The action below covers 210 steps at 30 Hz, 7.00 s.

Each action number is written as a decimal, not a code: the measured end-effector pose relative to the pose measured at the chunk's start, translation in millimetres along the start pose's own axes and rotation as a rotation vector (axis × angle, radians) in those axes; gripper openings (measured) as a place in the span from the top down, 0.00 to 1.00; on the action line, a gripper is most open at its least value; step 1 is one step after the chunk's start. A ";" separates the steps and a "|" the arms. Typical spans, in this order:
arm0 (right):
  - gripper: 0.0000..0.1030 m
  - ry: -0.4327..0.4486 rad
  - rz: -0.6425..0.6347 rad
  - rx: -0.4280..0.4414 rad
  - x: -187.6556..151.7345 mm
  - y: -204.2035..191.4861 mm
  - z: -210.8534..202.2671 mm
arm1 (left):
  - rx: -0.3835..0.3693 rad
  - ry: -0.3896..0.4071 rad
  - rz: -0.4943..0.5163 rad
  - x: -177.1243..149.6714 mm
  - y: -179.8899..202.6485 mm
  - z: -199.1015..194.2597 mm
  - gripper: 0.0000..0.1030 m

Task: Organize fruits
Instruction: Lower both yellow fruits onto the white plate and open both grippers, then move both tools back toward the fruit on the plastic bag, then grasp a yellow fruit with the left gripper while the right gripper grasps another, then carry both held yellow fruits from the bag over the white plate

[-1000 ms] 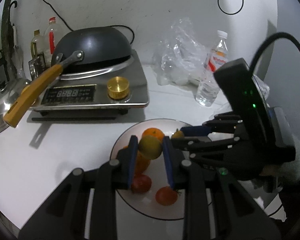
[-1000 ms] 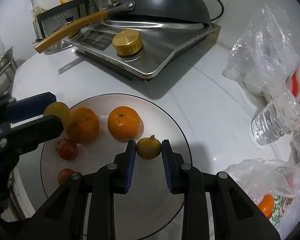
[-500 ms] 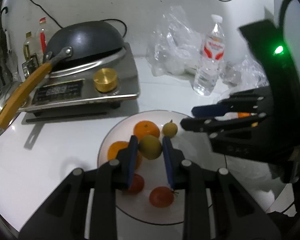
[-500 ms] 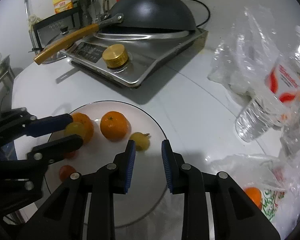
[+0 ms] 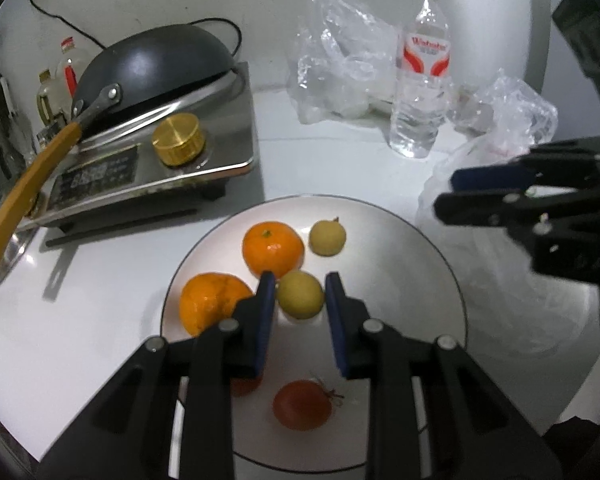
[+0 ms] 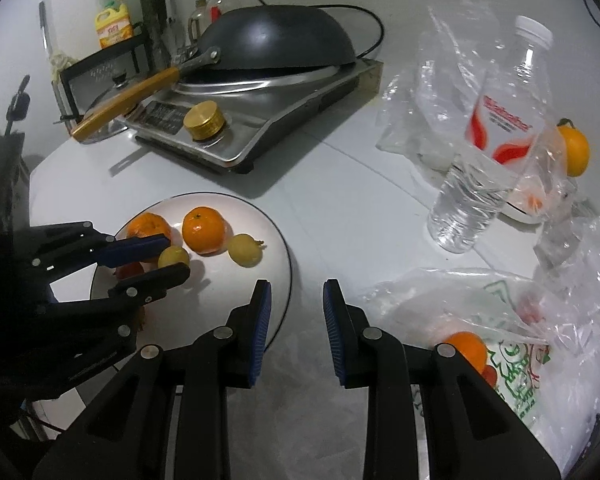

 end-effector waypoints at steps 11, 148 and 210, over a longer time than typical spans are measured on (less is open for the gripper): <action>0.72 0.009 0.020 -0.003 -7.1 12.5 -10.8 | 0.034 -0.040 0.000 1.9 8.3 8.8 0.73; 0.73 0.009 0.239 0.048 -120.0 185.2 -17.9 | -0.167 -0.178 0.139 41.4 216.6 80.9 0.63; 0.73 0.078 0.138 -0.025 -75.8 91.6 -78.5 | -0.234 0.006 0.079 18.4 154.7 -25.0 0.74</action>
Point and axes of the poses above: each gripper's, at about its wrist camera, not at the fingertips, and z roughly the way its jaws point, y to its right, x to its top, the point moved 1 cm from there along z, roughly the way its jaws point, and after that the axes turned 10 degrees about -x, right-handed, at the moved point
